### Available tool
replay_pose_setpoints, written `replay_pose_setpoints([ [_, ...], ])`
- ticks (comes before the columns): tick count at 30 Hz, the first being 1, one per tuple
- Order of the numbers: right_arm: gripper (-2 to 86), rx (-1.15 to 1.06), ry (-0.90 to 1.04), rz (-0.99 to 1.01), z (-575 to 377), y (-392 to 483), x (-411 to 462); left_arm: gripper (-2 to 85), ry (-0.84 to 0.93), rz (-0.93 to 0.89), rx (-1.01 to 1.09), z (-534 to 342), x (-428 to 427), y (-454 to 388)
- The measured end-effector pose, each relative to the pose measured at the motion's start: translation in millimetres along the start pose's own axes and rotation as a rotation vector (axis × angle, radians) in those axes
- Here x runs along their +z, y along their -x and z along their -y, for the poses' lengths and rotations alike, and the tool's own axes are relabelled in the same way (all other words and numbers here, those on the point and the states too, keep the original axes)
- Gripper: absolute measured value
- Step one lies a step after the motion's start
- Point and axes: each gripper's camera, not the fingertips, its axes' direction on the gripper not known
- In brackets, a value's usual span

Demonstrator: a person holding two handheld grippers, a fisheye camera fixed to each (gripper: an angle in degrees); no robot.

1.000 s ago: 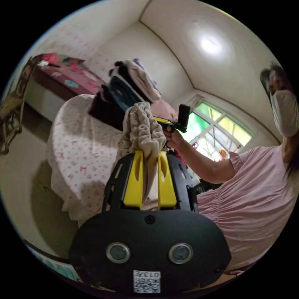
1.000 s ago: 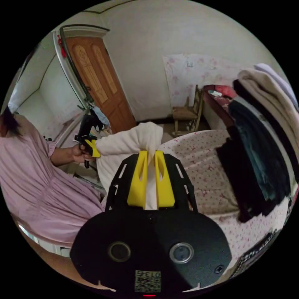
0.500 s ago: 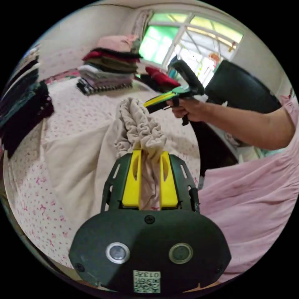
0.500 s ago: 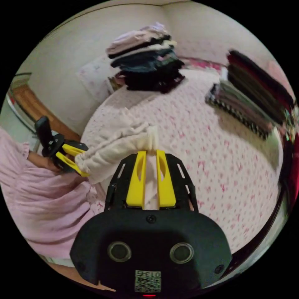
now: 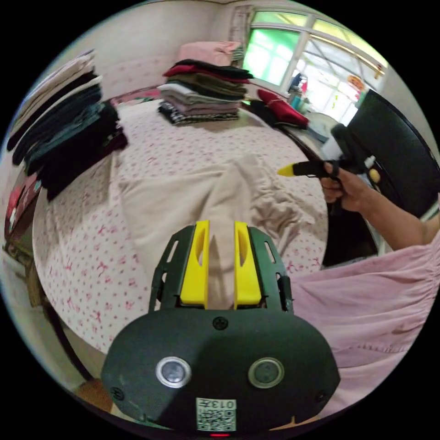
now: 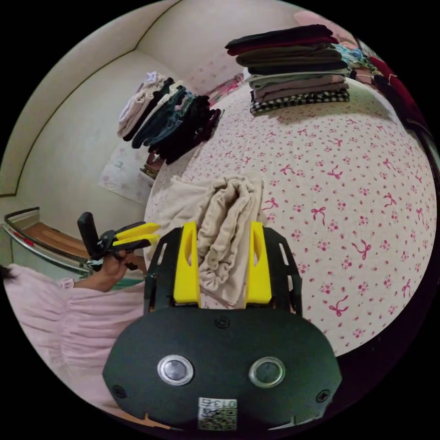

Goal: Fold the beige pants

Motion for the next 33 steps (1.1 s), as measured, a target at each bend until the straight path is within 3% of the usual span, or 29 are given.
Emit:
replay_pose_setpoints([
  [5, 7.7, 0.050, 0.104, -0.007, 14, -13, 27, 8.7, 0.086, 0.052, -0.086, 3, 29, 38],
  [8, 5.3, -0.090, 0.121, -0.068, 22, 8, 22, 8.7, 0.080, 0.031, -0.132, 9, 39, 47],
  [10, 4.8, -0.266, 0.045, -0.061, 17, 29, 6, 8.7, 0.055, 0.037, -0.150, 10, 42, 48],
  [12, 5.1, -0.350, -0.095, 0.070, 5, 31, -19, 8.7, 0.068, 0.045, -0.154, 12, 49, 49],
  [14, 6.1, -0.229, -0.107, 0.037, 0, 6, -19, 8.7, 0.094, 0.043, -0.157, 12, 62, 52],
  [16, 6.7, -0.025, 0.047, -0.071, -7, -37, -2, 8.6, 0.104, 0.011, -0.168, 12, 69, 55],
  [18, 7.2, 0.053, 0.018, -0.057, -17, -50, -15, 8.5, 0.100, 0.010, -0.172, 13, 68, 57],
  [22, 9.5, -0.119, -0.107, -0.060, -35, -12, -52, 8.3, 0.068, 0.074, -0.130, 15, 59, 53],
  [26, 10.6, -0.277, 0.048, -0.055, -45, 44, -21, 8.3, 0.096, 0.084, -0.108, 19, 71, 52],
  [29, 6.6, -0.310, 0.223, -0.236, -56, 58, 27, 8.3, 0.127, 0.077, -0.099, 20, 82, 53],
  [33, 3.4, -0.376, 0.180, -0.221, -67, 74, 10, 7.8, 0.123, 0.072, -0.102, 18, 79, 58],
])
